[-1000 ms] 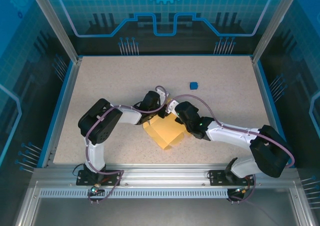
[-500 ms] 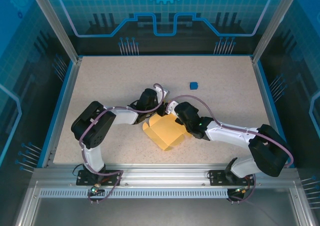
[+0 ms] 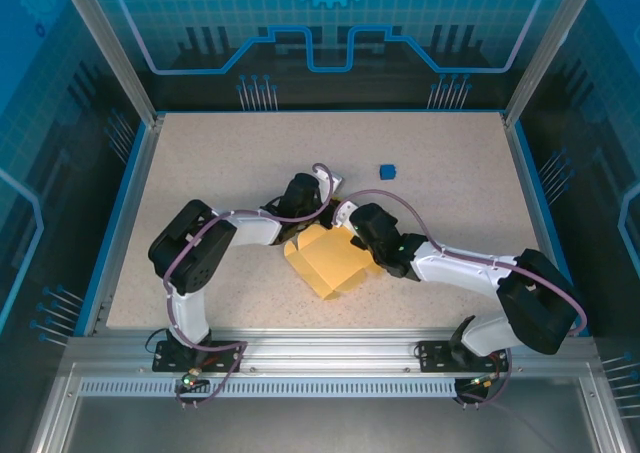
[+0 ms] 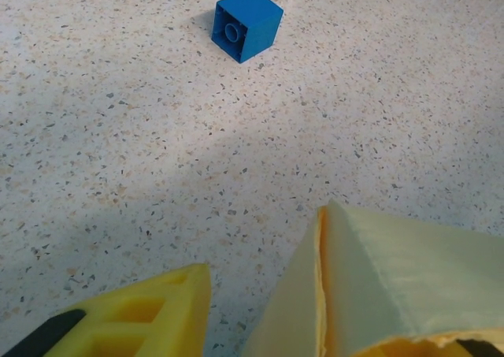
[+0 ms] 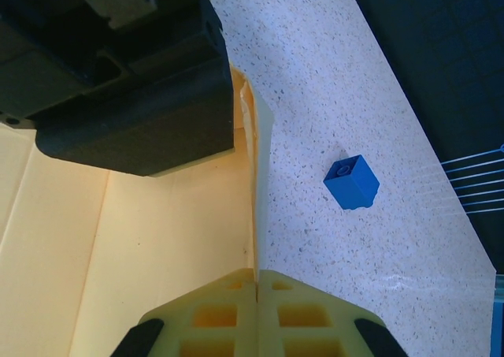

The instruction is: Fold the paper box

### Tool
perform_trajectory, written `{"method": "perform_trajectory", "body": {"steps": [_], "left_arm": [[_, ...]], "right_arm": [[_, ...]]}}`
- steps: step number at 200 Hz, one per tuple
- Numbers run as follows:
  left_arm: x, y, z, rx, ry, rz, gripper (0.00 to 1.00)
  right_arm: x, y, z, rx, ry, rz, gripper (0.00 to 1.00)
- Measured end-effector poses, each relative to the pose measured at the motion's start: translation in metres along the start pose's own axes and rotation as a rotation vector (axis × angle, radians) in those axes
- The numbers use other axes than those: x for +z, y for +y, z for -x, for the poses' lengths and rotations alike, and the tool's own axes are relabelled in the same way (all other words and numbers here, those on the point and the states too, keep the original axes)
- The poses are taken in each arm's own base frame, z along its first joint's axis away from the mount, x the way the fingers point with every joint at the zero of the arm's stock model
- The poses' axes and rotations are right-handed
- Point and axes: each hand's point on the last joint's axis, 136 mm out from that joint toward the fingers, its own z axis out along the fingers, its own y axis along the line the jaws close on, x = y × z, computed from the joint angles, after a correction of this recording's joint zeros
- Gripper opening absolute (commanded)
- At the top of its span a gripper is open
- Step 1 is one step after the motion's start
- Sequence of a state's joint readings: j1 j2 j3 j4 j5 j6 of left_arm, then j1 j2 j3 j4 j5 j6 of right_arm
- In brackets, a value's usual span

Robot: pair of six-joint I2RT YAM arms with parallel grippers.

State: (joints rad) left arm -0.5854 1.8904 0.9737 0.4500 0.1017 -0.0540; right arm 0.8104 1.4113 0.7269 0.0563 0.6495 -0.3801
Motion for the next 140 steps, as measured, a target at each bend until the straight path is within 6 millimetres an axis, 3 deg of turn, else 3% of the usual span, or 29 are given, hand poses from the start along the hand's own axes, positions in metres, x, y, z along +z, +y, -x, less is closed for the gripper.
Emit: {"method": "perform_trajectory", "body": {"steps": [29,81,140], "left_arm": [[0.0,-0.001,0.001,0.004,-0.005,0.011,0.34],[-0.009,0.006,-0.008,-0.003,-0.005,0.027,0.55],[-0.043,0.012,0.001,-0.035,-0.057,0.025,0.71]], "right_arm": [[0.0,-0.001,0.001,0.006,-0.003,-0.002,0.0],[0.0,-0.001,0.001,0.005,-0.003,-0.002,0.0],[0.001,-0.002,0.003,-0.025,-0.008,-0.009,0.0]]}}
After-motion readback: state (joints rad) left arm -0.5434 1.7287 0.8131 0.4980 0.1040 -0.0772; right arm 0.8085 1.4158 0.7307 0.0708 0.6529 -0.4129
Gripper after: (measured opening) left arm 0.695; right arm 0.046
